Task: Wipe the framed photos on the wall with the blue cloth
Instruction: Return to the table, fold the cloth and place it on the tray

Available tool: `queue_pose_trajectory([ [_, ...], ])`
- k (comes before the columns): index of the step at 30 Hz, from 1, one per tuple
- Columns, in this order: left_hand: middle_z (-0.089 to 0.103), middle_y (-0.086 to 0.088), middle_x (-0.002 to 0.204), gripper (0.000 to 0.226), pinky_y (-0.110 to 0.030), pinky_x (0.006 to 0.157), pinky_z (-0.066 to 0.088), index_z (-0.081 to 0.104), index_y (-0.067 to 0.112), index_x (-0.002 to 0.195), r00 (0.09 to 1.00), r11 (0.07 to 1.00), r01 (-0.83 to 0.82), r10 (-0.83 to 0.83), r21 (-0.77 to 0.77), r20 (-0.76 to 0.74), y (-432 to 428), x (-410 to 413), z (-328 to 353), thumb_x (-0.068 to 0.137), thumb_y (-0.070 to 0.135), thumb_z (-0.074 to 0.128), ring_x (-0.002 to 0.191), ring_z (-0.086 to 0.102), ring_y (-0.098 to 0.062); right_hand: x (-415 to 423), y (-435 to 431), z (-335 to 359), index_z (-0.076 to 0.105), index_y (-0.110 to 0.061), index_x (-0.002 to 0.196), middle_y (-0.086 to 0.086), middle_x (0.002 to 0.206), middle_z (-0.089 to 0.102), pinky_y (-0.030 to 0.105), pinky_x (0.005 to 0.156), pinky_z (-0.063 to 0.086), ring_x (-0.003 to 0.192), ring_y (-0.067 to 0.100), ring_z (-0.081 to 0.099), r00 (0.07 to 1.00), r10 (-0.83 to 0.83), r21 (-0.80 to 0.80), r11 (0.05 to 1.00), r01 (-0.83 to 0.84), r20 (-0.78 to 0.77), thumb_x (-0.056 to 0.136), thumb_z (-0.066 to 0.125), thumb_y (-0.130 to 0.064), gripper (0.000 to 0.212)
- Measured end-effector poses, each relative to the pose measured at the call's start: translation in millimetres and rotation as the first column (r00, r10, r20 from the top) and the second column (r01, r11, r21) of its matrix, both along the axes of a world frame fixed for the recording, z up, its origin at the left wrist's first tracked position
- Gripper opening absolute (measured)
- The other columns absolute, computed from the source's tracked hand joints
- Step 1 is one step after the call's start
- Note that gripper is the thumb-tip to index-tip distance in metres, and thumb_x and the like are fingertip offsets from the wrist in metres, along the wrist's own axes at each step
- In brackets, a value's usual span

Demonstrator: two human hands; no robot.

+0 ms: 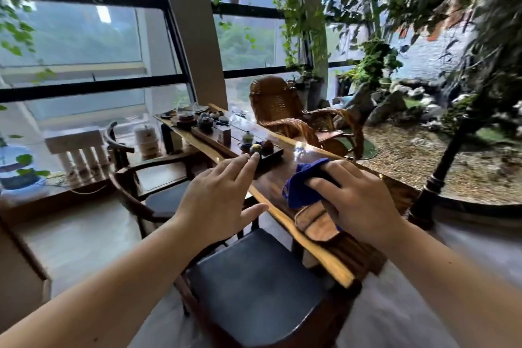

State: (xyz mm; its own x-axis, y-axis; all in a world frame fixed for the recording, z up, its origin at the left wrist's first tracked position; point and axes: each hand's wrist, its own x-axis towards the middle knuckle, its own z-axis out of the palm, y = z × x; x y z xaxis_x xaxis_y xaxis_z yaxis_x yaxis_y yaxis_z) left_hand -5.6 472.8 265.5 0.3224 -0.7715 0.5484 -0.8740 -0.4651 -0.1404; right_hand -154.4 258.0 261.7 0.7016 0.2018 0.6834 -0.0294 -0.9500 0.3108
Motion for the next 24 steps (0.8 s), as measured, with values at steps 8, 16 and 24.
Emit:
queue_pose_trajectory([
  [8, 0.063, -0.009, 0.131, 0.082, -0.036, 0.085, 0.055, 0.047, 0.006, 0.136, 0.997, 0.998, 0.043, -0.041, -0.037, 0.060, -96.2, -46.0, -11.9, 0.082, 0.068, 0.042, 0.116, 0.062, -0.026, -49.3, -83.1, -13.0, 0.065, -0.015, 0.109, 0.012, 0.108, 0.064, 0.038, 0.066, 0.054, 0.100, 0.031, 0.060, 0.999, 0.012, 0.021, 1.000, -0.013, 0.041, 0.087, 0.056, -0.020, 0.024],
  [16, 0.062, -0.006, 0.133, 0.082, -0.038, 0.083, 0.056, 0.053, 0.009, 0.133, 0.999, 0.998, 0.013, -0.016, -0.054, -0.050, -220.0, -72.2, -45.4, 0.081, 0.071, 0.044, 0.117, 0.061, -0.024, -56.8, -216.5, -29.9, 0.066, -0.016, 0.111, 0.011, 0.112, 0.064, 0.039, 0.068, 0.054, 0.103, 0.031, 0.059, 0.996, 0.091, 0.050, 0.995, -0.090, -0.015, 0.082, 0.069, -0.018, 0.030],
  [24, 0.068, -0.010, 0.121, 0.082, -0.037, 0.085, 0.055, 0.060, 0.005, 0.125, 0.997, 0.999, 0.002, -0.005, -0.046, -0.072, -299.8, -56.6, -56.5, 0.089, 0.072, 0.030, 0.110, 0.065, -0.026, -12.3, -300.7, -49.2, 0.067, -0.015, 0.110, 0.012, 0.109, 0.065, 0.040, 0.067, 0.055, 0.103, 0.031, 0.059, 0.972, 0.223, 0.083, 0.973, -0.217, -0.073, 0.084, 0.068, -0.017, 0.026],
])
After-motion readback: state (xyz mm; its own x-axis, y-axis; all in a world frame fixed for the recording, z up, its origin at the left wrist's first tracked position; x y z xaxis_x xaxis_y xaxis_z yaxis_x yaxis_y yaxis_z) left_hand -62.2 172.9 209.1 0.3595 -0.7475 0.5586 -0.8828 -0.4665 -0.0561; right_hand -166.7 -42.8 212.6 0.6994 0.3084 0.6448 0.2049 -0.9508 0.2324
